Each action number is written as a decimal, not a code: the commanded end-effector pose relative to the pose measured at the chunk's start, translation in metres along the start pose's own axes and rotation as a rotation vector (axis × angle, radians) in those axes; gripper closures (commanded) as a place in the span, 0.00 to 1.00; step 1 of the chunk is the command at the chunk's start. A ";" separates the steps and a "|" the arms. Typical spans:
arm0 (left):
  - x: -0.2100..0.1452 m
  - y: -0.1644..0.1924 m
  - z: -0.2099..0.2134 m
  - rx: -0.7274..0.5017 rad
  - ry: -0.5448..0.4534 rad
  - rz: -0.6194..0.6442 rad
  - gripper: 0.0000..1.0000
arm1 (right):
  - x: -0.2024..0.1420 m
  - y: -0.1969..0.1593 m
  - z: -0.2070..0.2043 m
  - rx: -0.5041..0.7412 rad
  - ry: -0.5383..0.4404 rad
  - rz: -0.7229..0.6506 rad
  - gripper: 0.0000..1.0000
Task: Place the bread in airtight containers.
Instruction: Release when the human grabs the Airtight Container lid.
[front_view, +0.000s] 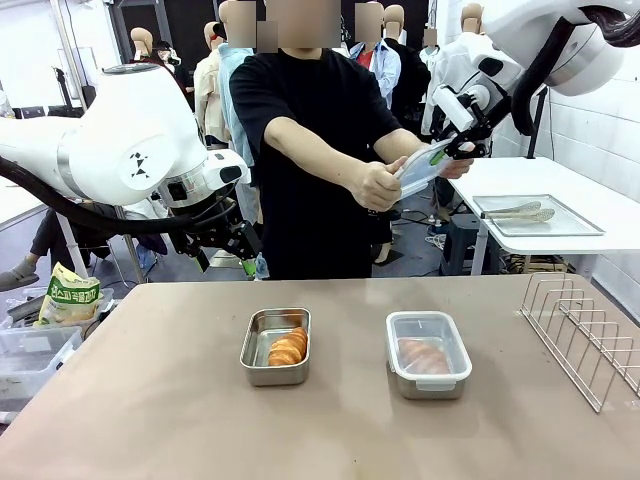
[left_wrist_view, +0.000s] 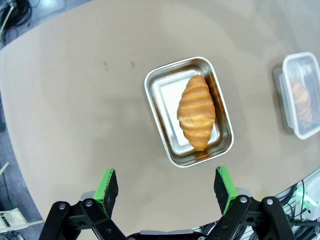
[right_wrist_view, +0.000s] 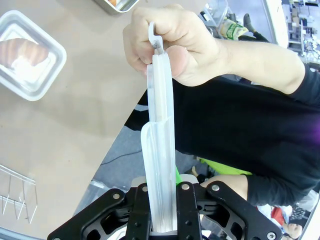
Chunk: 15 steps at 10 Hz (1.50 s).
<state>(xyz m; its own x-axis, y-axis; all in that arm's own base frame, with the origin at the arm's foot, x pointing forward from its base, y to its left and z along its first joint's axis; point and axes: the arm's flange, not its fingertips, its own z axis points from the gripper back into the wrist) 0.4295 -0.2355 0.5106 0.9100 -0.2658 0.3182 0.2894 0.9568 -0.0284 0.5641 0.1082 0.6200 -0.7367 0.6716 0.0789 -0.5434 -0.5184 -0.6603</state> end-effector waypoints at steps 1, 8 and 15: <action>0.000 0.001 0.001 -0.001 -0.001 0.009 0.00 | 0.001 0.001 0.002 -0.002 -0.005 -0.001 1.00; 0.000 0.001 0.001 -0.001 -0.001 0.009 0.00 | 0.001 0.001 0.002 -0.002 -0.005 -0.001 1.00; 0.000 0.001 0.001 -0.001 -0.001 0.009 0.00 | 0.001 0.001 0.002 -0.002 -0.005 -0.001 1.00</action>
<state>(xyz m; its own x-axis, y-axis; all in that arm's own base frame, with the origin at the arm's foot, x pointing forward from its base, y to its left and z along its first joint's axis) 0.4295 -0.2355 0.5107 0.9100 -0.2658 0.3182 0.2894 0.9568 -0.0284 0.5638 0.1081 0.6206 -0.7366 0.6718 0.0783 -0.5428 -0.5182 -0.6609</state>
